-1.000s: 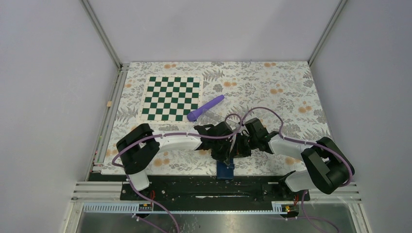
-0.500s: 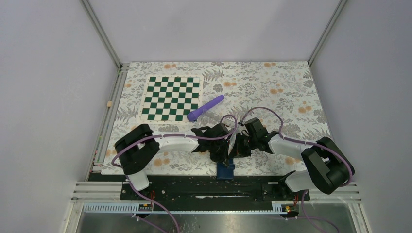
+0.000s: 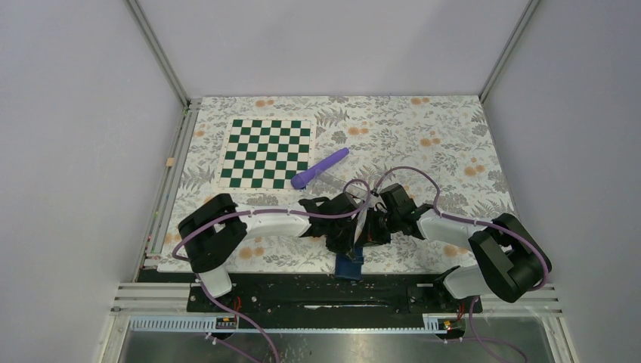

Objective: Put the credit cards into the card holder
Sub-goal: Close the card holder at the center of the board.

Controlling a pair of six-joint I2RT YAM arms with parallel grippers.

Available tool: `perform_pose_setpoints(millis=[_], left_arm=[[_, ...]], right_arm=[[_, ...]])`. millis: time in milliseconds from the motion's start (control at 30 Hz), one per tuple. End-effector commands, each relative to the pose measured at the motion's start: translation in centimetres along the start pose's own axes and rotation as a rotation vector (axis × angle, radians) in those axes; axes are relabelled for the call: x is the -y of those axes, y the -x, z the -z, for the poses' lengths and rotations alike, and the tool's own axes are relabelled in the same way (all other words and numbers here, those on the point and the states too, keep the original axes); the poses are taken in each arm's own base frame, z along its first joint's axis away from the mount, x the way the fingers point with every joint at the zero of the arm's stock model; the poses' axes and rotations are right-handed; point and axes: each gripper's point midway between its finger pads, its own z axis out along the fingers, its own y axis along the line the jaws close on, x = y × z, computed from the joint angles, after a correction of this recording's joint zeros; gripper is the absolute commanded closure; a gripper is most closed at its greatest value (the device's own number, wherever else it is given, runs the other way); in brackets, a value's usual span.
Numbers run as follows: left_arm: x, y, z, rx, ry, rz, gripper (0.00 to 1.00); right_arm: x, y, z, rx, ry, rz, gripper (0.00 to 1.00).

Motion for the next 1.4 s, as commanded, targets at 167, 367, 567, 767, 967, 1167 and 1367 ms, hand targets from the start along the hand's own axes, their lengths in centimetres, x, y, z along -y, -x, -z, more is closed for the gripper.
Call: perform_pose_setpoints(millis=[167,367,567,767,967,1167,1367], left_arm=[[-2.1,-0.7,0.6,0.013,0.118,-0.023,0.98],[-2.4,0.0,1.5,0.06,0.151,-0.028,0.91],[-2.5,0.2,1.6,0.073,0.164,-0.023,0.82],[-2.1,0.2,1.4,0.068,0.137,-0.026,0.87],[-0.9,0.2,1.2,0.079,0.064,-0.017,0.86],[-0.7,0.2,1.5,0.099,0.028,0.009,0.82],[-0.3,0.8,2.3,0.146,-0.027,0.045,0.78]], right_arm=[[1.3,-0.5,0.1,-0.013,-0.074,0.027,1.0],[1.2,-0.5,0.1,-0.015,-0.071,0.027,1.0],[1.0,-0.6,0.1,-0.014,-0.069,0.032,1.0],[0.8,-0.6,0.3,-0.011,-0.066,0.033,1.0],[-0.2,-0.4,1.4,0.006,-0.047,0.058,1.0],[-1.4,-0.7,3.1,0.031,-0.02,0.089,1.0],[-2.7,-2.1,3.4,0.004,0.001,0.129,1.0]])
